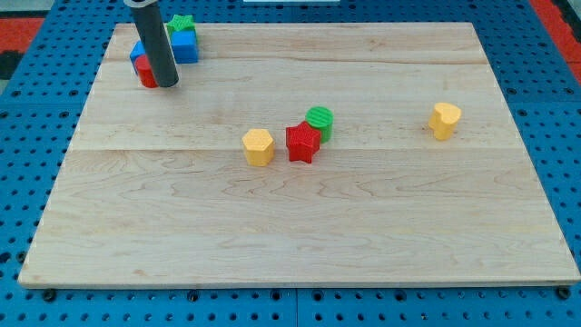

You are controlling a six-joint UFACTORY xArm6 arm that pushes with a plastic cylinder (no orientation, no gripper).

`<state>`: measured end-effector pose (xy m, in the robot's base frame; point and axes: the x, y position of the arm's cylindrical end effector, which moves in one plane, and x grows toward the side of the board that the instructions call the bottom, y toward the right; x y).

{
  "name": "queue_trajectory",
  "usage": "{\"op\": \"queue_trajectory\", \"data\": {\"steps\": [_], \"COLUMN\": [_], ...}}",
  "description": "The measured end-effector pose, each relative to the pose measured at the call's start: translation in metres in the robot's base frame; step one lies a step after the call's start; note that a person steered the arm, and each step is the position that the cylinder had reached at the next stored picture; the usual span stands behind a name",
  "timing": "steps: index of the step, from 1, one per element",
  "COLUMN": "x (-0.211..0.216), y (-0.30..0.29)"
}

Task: Place the green circle at the bottom of the cube

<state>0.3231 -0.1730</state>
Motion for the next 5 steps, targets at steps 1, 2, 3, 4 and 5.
{"op": "queue_trajectory", "data": {"steps": [1,2,3,4,5], "x": [0.017,0.021,0.014,0.017,0.066], "y": [0.009,0.053,0.110,0.197,0.231]}}
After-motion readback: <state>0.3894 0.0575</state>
